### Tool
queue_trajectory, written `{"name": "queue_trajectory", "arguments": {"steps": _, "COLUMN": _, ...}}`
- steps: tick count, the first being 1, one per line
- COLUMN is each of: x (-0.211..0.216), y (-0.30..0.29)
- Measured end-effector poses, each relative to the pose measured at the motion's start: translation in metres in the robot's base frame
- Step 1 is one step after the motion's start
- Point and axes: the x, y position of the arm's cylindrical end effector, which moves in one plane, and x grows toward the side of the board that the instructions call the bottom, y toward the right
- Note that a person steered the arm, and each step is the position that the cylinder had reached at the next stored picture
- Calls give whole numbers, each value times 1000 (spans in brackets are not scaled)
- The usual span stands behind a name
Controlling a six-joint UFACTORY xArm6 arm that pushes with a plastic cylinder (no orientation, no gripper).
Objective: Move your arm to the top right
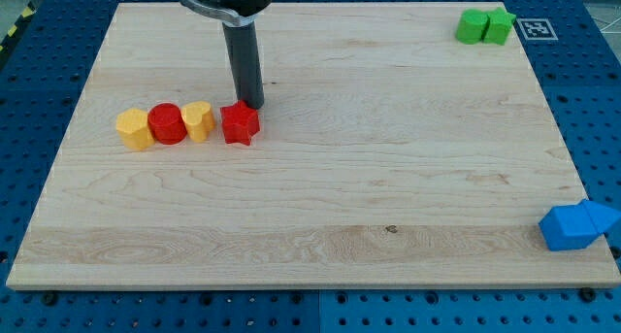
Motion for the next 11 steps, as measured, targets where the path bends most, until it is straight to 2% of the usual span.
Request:
{"name": "queue_trajectory", "arguments": {"steps": 1, "x": -1, "y": 1}}
{"name": "queue_trajectory", "arguments": {"steps": 2, "x": -36, "y": 21}}
{"name": "queue_trajectory", "arguments": {"steps": 3, "x": -89, "y": 40}}
{"name": "queue_trajectory", "arguments": {"steps": 4, "x": -156, "y": 86}}
{"name": "queue_trajectory", "arguments": {"steps": 5, "x": -203, "y": 138}}
{"name": "queue_trajectory", "arguments": {"steps": 8, "x": -206, "y": 229}}
{"name": "queue_trajectory", "arguments": {"steps": 11, "x": -205, "y": 394}}
